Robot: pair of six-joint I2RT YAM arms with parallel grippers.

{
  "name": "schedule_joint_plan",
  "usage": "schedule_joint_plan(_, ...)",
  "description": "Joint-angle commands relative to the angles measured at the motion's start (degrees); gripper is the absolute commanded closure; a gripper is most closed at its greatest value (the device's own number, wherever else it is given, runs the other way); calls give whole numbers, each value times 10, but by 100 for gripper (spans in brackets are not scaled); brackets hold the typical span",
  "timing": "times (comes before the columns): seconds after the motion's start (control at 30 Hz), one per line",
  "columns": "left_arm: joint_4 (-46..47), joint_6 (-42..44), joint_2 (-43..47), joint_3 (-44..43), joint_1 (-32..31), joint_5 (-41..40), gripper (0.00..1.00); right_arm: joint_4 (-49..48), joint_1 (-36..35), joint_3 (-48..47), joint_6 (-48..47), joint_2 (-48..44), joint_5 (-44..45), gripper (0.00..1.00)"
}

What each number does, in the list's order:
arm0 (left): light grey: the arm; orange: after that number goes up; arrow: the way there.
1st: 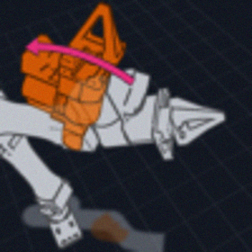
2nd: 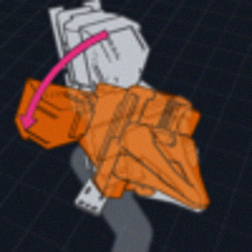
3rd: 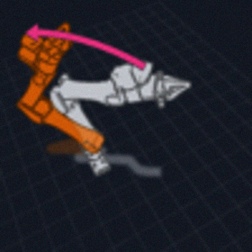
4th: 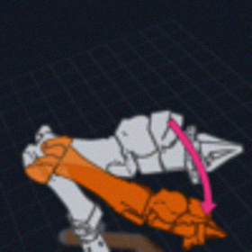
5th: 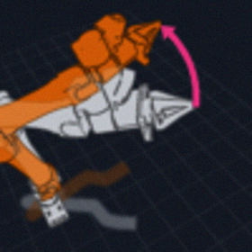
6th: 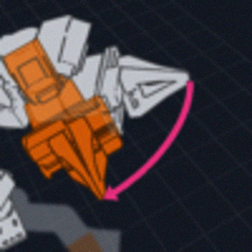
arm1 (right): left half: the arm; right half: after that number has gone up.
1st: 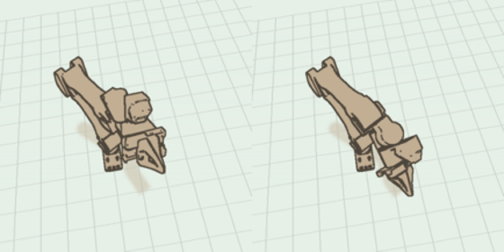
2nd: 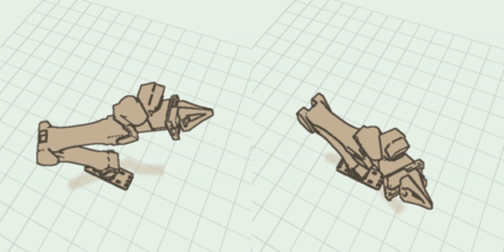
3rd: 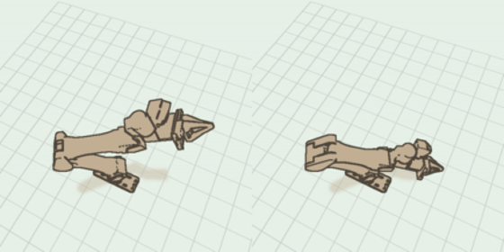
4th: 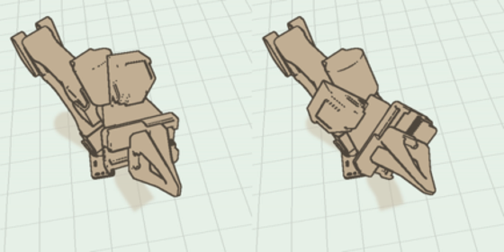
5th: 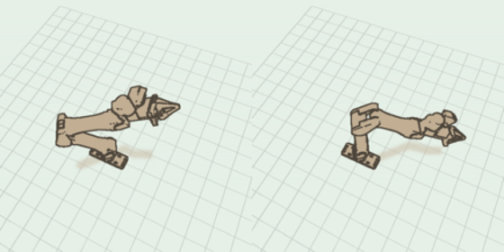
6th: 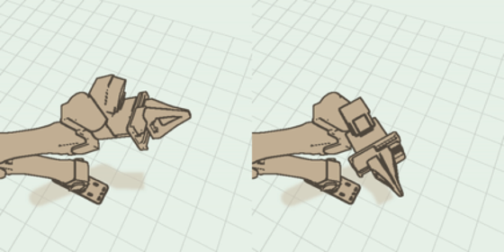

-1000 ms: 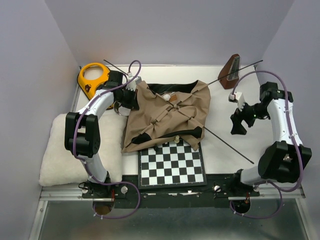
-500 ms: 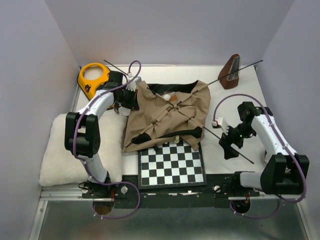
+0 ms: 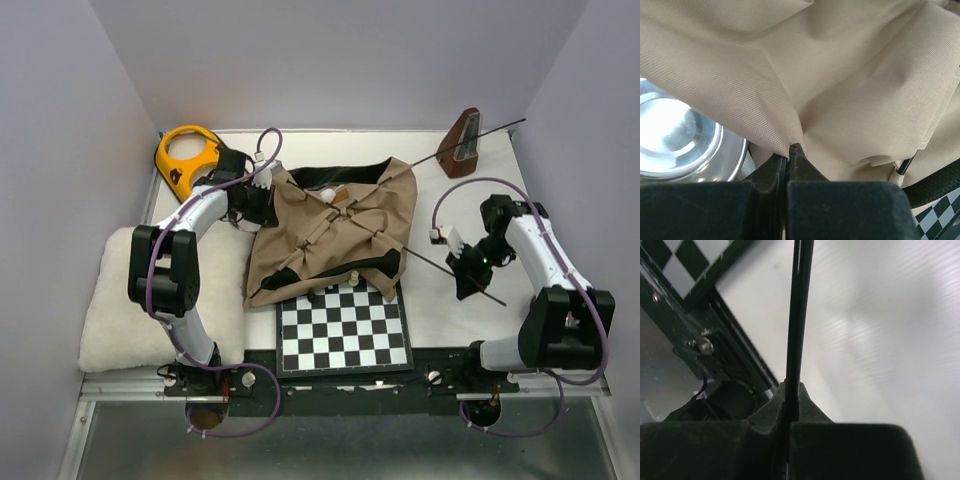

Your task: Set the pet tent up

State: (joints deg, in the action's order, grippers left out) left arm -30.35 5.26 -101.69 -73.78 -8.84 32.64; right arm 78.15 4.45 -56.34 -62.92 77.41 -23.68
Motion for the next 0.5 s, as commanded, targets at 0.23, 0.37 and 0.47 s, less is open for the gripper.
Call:
schedule_joint_plan(0.23,21,-35,63,60,0,48,100,-70,-124,-167,32,138,-154,99)
schedule_joint_plan(0.37,29,-26,81,69,-14,41,100,-113,-144,-183,43,179,-169,99)
schedule_joint_plan(0.47,14,-3,86,52,-14,39,76,-119,-146,-225,47,211,-173,99)
